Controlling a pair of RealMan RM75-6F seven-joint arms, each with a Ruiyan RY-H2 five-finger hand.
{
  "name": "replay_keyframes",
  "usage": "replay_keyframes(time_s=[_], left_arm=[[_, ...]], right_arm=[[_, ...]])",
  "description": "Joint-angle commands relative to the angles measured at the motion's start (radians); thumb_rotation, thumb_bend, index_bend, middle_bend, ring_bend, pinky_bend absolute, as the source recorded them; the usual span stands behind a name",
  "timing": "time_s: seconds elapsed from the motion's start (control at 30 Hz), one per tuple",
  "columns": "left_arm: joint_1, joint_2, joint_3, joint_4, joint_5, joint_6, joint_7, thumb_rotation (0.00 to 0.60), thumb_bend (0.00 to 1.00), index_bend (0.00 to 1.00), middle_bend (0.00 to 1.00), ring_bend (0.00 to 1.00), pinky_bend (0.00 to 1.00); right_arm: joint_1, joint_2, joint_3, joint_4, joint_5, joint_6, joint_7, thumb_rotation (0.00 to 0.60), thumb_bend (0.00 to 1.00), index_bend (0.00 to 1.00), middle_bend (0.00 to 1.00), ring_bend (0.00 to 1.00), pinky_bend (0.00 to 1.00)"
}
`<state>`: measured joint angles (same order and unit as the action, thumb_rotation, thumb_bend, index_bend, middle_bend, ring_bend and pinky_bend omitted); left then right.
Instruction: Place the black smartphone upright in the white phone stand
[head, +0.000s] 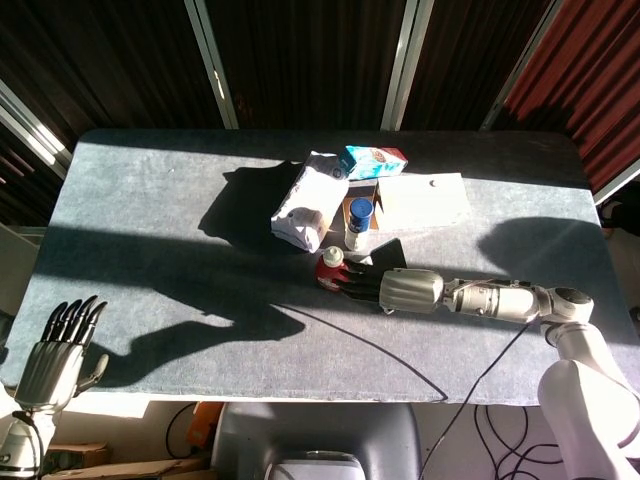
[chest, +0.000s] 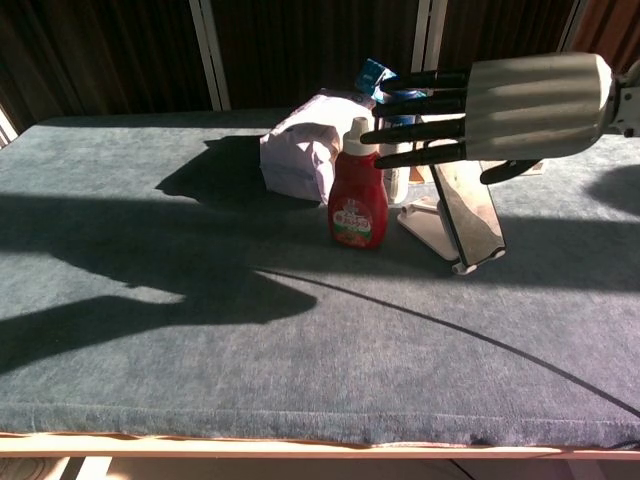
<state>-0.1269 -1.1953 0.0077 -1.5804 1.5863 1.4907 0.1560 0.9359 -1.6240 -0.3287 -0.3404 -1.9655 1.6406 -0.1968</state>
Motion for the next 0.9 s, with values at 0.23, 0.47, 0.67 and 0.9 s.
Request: replay_keyframes(time_s=[0.23,0.47,0.67,0.9], left_arm=[[0.032,0.020,0.003,0.005,0.030,0.068,-0.044,0.600,0.37,0.00,0.01,0.00,0.06],[0.049,0.022,-0.006,0.013,0.029,0.100,-0.056,0.600,0.37,0.00,0.00,0.00,0.06],[0.051,0.022,-0.008,0.013,0.030,0.099,-0.051,0.600,0.37,0.00,0.00,0.00,0.06],[0.051,0.019,-0.007,0.007,0.032,0.091,-0.036,0.600,0.36,0.00,0.00,0.00,0.06]], right_arm=[[-0.381,0.087,0.185,-0.801,0.259,0.286,-0.243,0.600,0.27,0.00,0.00,0.00,0.00],[-0.624,0.272,0.074,-1.285,0.432,0.229,-0.270,0.600,0.27,0.00,0.00,0.00,0.00],[-0.674,0.296,0.155,-1.275,0.578,0.134,-0.120,0.600,0.27,0.00,0.00,0.00,0.00],[-0.679,0.330,0.205,-1.267,0.601,0.025,-0.084,0.600,0.27,0.00,0.00,0.00,0.00]])
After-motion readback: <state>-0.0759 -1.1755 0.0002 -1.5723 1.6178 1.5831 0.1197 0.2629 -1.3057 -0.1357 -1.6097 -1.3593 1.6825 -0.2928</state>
